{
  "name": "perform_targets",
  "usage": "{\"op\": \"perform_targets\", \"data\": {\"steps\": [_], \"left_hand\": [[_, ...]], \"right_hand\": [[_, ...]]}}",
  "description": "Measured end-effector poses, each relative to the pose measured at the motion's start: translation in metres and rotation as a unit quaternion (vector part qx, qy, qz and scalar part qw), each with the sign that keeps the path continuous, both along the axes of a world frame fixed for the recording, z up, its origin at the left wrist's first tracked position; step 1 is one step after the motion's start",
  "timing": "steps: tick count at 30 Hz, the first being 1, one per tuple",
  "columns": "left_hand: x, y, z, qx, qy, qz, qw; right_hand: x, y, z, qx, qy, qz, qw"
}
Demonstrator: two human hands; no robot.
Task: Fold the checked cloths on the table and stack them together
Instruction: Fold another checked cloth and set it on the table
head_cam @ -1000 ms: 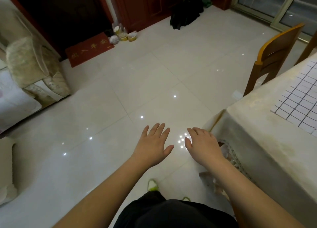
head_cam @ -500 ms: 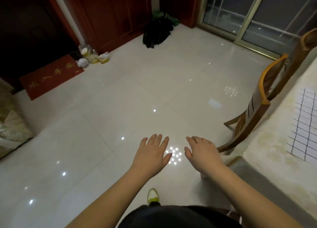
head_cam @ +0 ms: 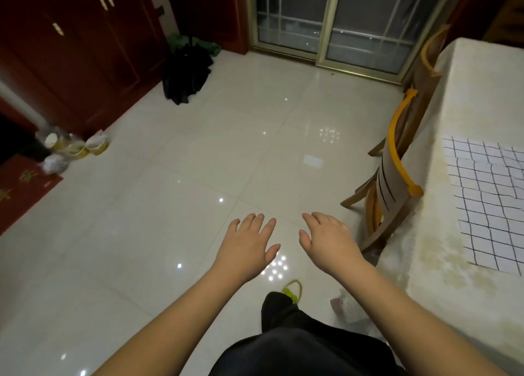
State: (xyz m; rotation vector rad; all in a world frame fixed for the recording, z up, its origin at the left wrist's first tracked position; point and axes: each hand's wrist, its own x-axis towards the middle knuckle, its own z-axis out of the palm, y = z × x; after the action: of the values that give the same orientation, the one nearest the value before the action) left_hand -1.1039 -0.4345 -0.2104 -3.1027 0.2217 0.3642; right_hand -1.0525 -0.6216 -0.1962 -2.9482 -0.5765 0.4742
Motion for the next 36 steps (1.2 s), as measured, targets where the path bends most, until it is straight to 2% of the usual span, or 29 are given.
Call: {"op": "perform_targets", "data": {"steps": [8, 18, 22, 29, 36], "left_hand": [[0.148, -0.006, 0.014, 0.005, 0.036, -0.077, 0.996], [0.302, -0.034, 0.012, 0.013, 0.028, -0.179, 0.983], [0.362, -0.052, 0.006, 0.0, 0.036, -0.245, 0.969], [0.478, -0.077, 0.011, -0.026, 0.028, -0.369, 0.929], [0.546, -0.153, 0.027, -0.056, 0.013, -0.477, 0.877]], "right_hand": [[0.115, -0.007, 0.002, 0.038, 0.015, -0.096, 0.995], [0.206, -0.031, 0.005, 0.056, 0.006, -0.226, 0.973], [0.248, -0.037, 0.01, 0.062, -0.024, -0.3, 0.952], [0.322, -0.045, 0.017, 0.039, -0.007, -0.424, 0.905], [0.335, -0.088, 0.023, 0.064, 0.006, -0.555, 0.829]]}}
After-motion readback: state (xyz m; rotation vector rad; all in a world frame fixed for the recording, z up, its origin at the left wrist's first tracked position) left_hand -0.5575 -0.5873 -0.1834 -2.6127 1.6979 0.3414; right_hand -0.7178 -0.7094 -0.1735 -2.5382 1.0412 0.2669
